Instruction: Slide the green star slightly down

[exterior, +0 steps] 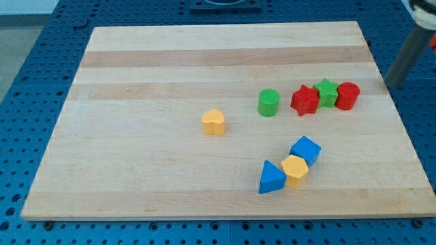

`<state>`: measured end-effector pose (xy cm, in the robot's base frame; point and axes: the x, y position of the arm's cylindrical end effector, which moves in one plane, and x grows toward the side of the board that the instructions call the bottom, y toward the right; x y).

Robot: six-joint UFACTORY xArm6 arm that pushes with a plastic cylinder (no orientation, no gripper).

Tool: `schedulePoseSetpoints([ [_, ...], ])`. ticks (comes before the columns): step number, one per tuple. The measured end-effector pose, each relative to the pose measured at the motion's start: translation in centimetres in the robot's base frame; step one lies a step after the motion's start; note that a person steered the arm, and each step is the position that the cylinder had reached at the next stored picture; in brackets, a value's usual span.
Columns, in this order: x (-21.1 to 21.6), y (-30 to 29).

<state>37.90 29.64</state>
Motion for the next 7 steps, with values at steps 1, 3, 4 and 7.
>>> schedulePoseSetpoints([
  [1,0.1,-3.3],
  [3,0.6,-5.6],
  [4,0.6,-6.3],
  [7,0.6,-9.9],
])
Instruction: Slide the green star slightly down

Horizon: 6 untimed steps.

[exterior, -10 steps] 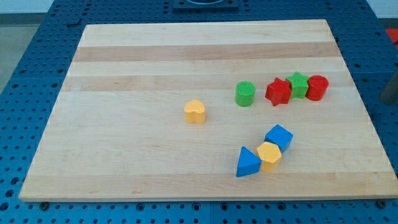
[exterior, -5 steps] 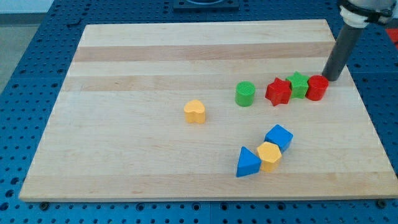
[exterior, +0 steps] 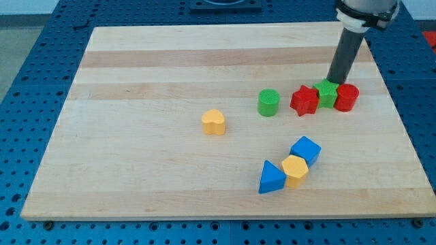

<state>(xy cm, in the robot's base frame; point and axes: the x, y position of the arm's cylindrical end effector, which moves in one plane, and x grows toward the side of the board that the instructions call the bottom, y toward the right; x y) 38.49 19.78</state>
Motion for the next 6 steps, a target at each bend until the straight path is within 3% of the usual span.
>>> schedulePoseSetpoints([
  [3,-2.3,-1.3],
  [6,-0.4,-1.8],
])
